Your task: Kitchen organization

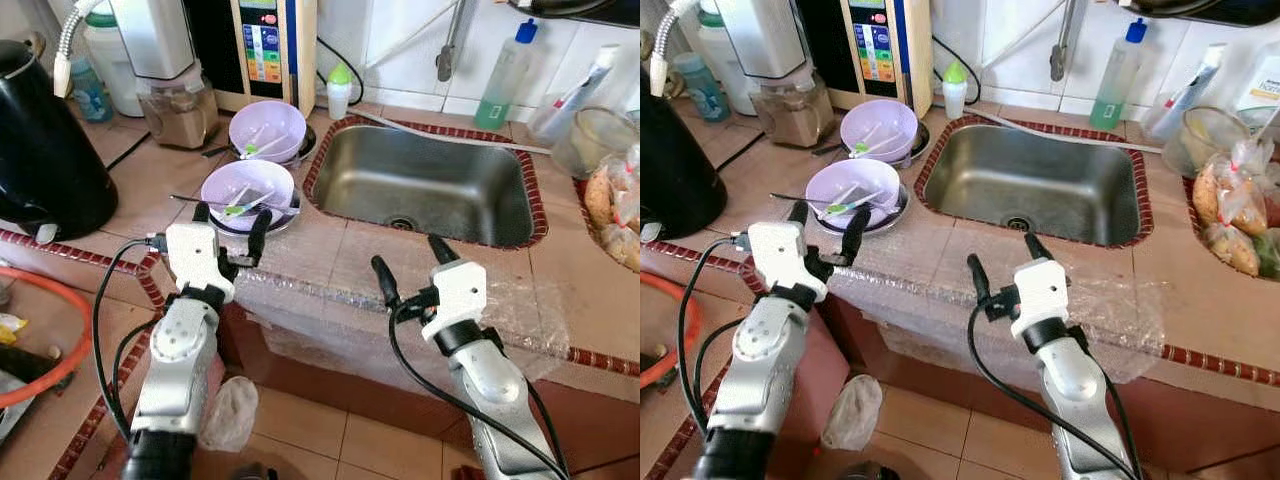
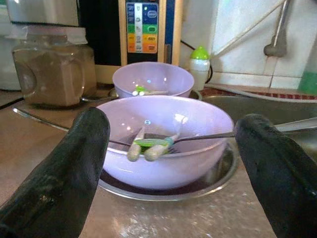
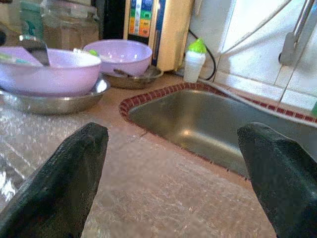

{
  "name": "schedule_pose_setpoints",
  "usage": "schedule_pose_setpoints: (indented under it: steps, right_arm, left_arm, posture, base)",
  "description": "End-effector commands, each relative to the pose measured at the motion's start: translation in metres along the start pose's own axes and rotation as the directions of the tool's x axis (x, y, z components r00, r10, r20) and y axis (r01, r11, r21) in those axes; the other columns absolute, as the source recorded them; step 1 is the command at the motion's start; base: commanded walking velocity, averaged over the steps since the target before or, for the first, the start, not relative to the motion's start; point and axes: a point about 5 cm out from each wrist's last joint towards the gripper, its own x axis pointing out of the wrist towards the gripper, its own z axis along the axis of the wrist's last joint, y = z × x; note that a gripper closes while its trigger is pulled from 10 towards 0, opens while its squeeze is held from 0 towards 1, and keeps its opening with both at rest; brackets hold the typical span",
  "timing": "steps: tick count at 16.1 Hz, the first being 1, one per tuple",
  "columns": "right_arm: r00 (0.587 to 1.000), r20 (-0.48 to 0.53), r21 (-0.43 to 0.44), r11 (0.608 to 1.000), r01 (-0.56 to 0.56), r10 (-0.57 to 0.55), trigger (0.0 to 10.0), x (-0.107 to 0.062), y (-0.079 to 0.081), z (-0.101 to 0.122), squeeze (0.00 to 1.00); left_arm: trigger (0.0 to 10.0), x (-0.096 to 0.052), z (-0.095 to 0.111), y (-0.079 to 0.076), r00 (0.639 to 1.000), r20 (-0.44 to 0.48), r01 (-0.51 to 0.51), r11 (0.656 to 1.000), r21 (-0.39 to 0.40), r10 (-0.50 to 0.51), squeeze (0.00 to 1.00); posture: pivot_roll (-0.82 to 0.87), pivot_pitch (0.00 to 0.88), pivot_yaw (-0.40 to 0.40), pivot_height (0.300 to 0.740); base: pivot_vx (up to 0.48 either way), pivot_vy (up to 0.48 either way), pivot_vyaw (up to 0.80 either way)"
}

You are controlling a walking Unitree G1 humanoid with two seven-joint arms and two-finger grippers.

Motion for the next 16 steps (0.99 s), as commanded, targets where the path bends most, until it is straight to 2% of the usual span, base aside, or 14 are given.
schedule_pose_setpoints:
  steps: [1,2,3,4,5,6,8,11,16]
  right_arm:
    - [1.000,0.007,-0.009,1.000,-0.010,0.010,10.0,-0.002,0.001,0.004,0.00]
    - [1.000,0.002,-0.008,1.000,-0.018,0.018,10.0,-0.003,0.001,0.004,0.00]
    - [0.999,0.004,-0.007,0.999,-0.046,0.046,10.0,-0.004,0.004,0.005,0.00]
    - [0.998,0.004,-0.006,0.998,-0.063,0.063,10.0,-0.004,0.006,0.005,0.00]
    - [0.996,0.001,0.009,0.996,-0.088,0.088,10.0,-0.004,0.009,0.005,0.00]
    - [0.990,0.003,0.008,0.990,-0.138,0.138,10.0,-0.004,0.016,0.007,0.00]
    - [0.987,0.007,0.023,0.986,-0.163,0.163,10.0,-0.002,0.017,0.008,0.00]
    - [0.983,0.015,0.067,0.981,-0.181,0.180,10.0,-0.002,0.016,0.009,0.00]
    - [0.986,0.003,0.075,0.984,-0.164,0.164,10.0,0.001,0.012,0.007,0.00]
  left_arm:
    - [10.0,0.003,0.000,0.004,1.000,0.004,-0.004,1.000,0.001,0.004,0.00]
    - [10.0,0.006,-0.001,0.005,1.000,0.004,-0.006,1.000,0.004,0.006,0.00]
    - [8.5,0.009,-0.002,0.009,1.000,0.006,-0.015,1.000,0.010,0.015,0.00]
    - [3.7,0.010,-0.003,0.010,1.000,0.008,-0.016,1.000,0.009,0.016,0.00]
    - [1.6,0.011,-0.003,0.011,1.000,0.013,-0.016,1.000,0.006,0.016,0.00]
    - [0.0,0.013,-0.004,0.010,1.000,0.015,-0.005,1.000,-0.004,0.005,0.00]
    - [0.0,0.015,-0.006,0.006,1.000,0.018,0.008,0.999,-0.033,-0.008,0.00]
    - [0.0,0.015,-0.009,0.002,0.999,0.016,0.029,0.999,-0.036,-0.029,0.00]
    - [0.0,0.017,-0.010,0.005,0.999,0.019,0.035,0.999,-0.031,-0.035,0.00]
  posture:
    - [-0.07,0.045,0.025,0.740]
    - [-0.07,0.044,0.027,0.740]
    - [-0.07,0.042,0.029,0.740]
    - [-0.07,0.039,0.030,0.740]
    - [-0.07,0.037,0.030,0.740]
    - [-0.07,0.036,0.031,0.740]
    - [-0.08,0.033,0.035,0.740]
    - [-0.08,0.032,0.037,0.740]
    - [-0.07,0.029,0.041,0.740]
  base:
    - [0.000,0.000,0.00]
    - [0.000,0.000,0.00]
    - [0.000,0.000,0.00]
    - [0.000,0.000,0.00]
    - [0.000,0.000,0.00]
    - [0.000,0.000,0.00]
    - [0.000,0.000,0.00]
    - [0.000,0.000,0.00]
    - [0.000,0.000,0.00]
